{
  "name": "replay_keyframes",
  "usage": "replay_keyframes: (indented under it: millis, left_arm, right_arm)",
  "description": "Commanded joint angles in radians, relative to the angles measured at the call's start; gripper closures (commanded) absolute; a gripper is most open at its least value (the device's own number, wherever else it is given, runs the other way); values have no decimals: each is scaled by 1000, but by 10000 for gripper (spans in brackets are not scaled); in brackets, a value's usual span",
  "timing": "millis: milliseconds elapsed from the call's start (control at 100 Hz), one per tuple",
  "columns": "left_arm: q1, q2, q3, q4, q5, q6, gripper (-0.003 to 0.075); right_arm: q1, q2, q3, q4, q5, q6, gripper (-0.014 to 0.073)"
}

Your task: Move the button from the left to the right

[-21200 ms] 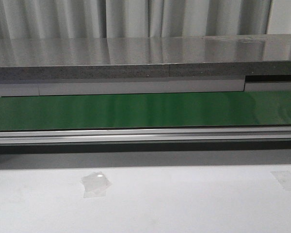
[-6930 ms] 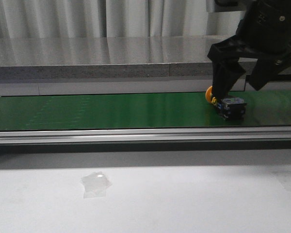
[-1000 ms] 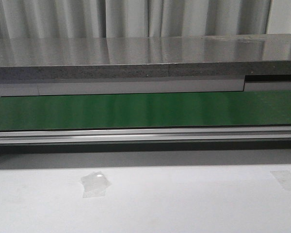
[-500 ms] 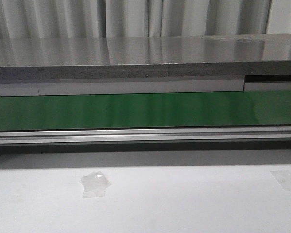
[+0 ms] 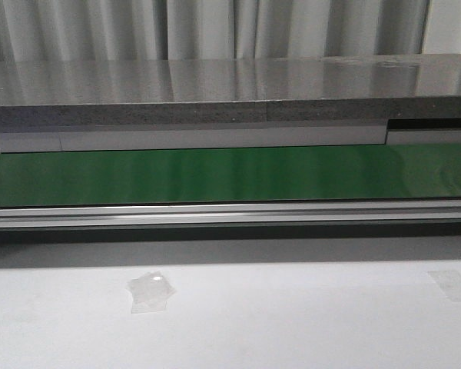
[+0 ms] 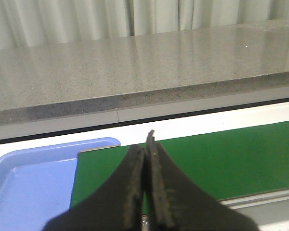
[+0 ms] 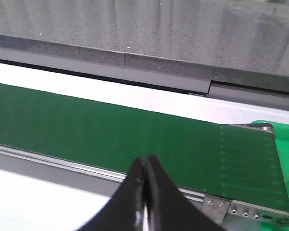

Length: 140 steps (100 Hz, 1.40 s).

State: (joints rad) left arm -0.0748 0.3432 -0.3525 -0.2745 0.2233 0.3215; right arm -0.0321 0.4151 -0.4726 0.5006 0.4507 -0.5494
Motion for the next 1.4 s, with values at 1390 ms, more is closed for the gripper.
replay_keyframes:
  millis: [1390]
  left_arm:
    - [-9,7,-30,-14,-77,-11,740]
  right_arm:
    - [98,-439,485,-486,-423,598,662]
